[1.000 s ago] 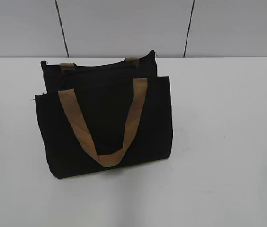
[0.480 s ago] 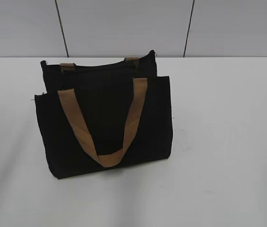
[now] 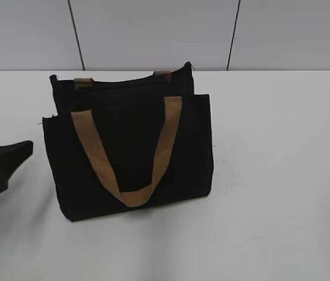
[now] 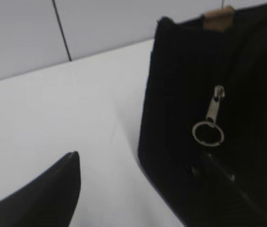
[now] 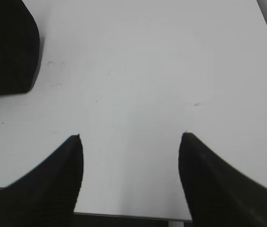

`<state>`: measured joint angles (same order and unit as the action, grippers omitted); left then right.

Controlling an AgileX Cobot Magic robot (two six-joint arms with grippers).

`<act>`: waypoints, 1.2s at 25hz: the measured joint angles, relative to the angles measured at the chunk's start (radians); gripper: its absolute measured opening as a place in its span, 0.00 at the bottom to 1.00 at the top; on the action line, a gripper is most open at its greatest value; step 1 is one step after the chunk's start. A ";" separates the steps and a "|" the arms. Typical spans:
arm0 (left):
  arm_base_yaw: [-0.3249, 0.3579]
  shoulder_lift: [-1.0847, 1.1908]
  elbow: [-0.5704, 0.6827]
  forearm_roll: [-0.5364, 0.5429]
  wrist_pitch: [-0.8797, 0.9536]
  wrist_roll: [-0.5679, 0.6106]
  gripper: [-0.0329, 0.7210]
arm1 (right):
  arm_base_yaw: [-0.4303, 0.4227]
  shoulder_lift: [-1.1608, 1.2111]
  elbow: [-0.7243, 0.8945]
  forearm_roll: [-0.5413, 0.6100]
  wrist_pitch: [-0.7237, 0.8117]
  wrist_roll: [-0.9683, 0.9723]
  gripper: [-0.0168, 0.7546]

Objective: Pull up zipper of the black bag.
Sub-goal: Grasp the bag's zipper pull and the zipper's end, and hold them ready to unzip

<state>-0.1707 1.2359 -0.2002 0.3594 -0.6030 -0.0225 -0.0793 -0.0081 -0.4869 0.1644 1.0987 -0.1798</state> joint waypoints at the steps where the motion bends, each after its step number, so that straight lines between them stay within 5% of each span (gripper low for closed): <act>1: 0.008 0.063 0.000 0.021 -0.056 -0.004 0.81 | 0.000 0.000 0.000 0.000 0.000 0.000 0.66; 10: 0.047 0.523 -0.111 0.195 -0.349 -0.015 0.81 | 0.000 0.000 0.000 0.000 0.000 0.000 0.66; 25: 0.048 0.680 -0.268 0.281 -0.371 -0.018 0.80 | 0.000 0.000 0.000 0.000 0.000 0.000 0.66; 28: 0.048 0.686 -0.287 0.301 -0.371 -0.018 0.72 | 0.000 0.000 0.000 0.000 0.000 -0.001 0.66; 30: 0.048 0.687 -0.291 0.317 -0.371 -0.018 0.58 | 0.000 0.000 0.000 0.000 0.000 -0.001 0.66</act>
<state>-0.1226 1.9226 -0.4911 0.6759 -0.9745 -0.0403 -0.0793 -0.0081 -0.4869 0.1644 1.0987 -0.1807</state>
